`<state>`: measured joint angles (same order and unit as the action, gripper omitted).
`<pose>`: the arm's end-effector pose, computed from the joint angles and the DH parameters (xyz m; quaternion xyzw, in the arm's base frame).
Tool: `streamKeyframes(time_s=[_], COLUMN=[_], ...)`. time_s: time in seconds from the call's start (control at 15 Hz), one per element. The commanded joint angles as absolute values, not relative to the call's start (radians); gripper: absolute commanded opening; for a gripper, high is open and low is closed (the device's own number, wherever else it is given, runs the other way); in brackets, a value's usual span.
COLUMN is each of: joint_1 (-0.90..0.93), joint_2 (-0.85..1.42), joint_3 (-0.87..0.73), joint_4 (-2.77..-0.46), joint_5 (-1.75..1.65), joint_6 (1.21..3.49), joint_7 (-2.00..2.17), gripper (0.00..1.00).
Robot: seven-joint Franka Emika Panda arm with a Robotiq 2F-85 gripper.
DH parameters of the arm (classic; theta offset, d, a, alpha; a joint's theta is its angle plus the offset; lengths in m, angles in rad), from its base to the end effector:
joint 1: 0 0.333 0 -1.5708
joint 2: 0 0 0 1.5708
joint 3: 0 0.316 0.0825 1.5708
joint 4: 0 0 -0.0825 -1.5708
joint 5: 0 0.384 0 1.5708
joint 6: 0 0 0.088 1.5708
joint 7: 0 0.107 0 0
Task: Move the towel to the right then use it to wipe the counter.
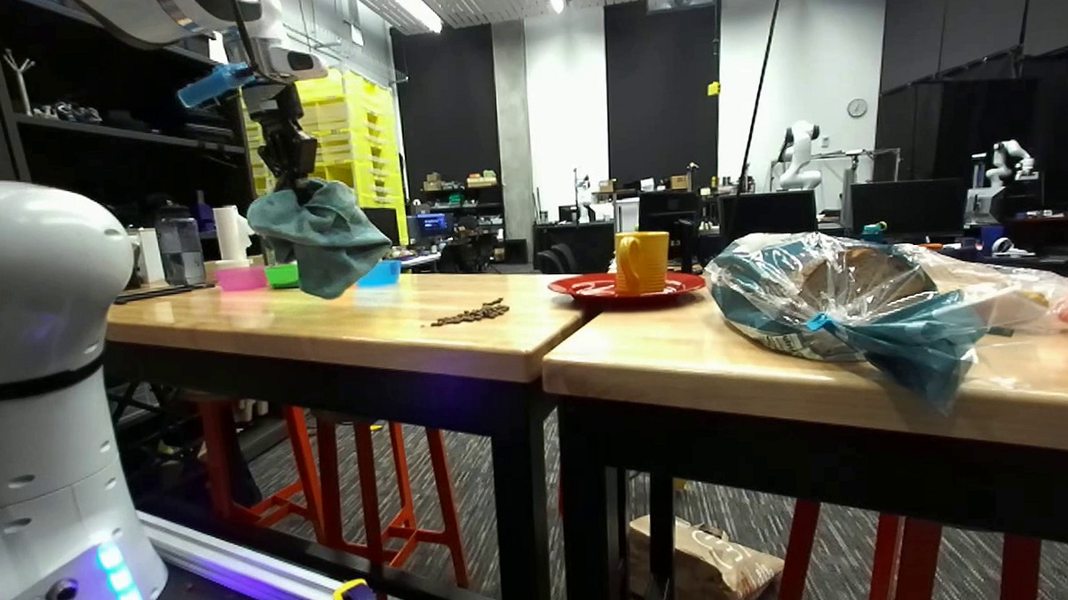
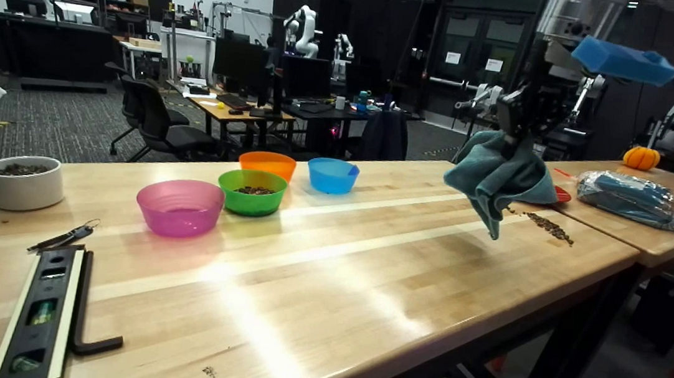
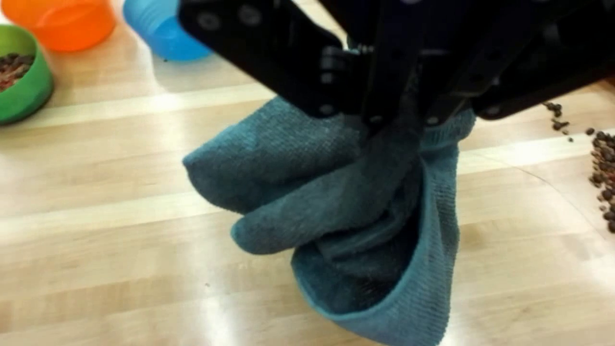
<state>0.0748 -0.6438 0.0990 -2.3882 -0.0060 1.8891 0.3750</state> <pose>0.3655 0.0697 0.5558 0.9912 -0.1071 0.0771 0.0128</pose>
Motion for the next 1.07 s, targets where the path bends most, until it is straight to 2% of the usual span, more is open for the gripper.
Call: streamKeyframes(time_s=[0.0,0.4,1.0], joint_1=[-0.027,-0.18,-0.394], joint_2=[-0.738,-0.743,-0.73], joint_3=[0.027,-0.048,-0.042], joint_4=[-2.449,-2.429,-2.425], joint_5=[0.031,0.044,-0.006], joint_6=[1.911,1.946,2.016], joint_7=[0.378,0.405,0.614], gripper=[0.02,0.02,0.02])
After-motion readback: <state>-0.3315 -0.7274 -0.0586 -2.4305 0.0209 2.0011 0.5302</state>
